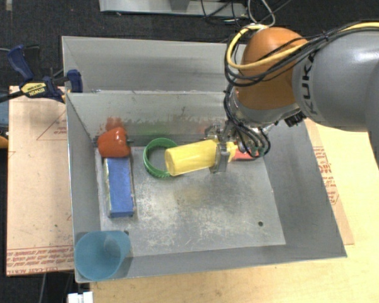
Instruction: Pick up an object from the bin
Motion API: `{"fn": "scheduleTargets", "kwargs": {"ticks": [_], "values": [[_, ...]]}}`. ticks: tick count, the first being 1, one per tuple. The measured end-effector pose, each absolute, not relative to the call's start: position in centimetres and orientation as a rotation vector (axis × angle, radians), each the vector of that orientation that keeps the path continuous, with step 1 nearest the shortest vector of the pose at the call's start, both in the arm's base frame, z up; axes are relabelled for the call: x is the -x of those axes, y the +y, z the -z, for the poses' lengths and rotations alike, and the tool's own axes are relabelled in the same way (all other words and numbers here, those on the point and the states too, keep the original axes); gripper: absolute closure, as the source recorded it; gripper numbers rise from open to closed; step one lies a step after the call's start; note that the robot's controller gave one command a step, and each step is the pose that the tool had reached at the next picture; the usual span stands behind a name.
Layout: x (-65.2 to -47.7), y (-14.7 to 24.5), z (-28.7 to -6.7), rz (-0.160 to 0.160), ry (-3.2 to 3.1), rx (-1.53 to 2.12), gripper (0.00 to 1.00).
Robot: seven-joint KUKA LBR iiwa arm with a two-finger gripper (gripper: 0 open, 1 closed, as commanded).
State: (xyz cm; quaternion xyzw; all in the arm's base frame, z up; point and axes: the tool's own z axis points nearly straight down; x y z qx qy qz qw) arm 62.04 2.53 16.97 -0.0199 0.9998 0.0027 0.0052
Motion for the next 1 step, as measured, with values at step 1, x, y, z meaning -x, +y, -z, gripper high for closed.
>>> {"fn": "scheduleTargets", "kwargs": {"ticks": [1], "values": [[-62.09, 2.54, -18.53, -0.009, 3.128, 0.063, 1.0]]}}
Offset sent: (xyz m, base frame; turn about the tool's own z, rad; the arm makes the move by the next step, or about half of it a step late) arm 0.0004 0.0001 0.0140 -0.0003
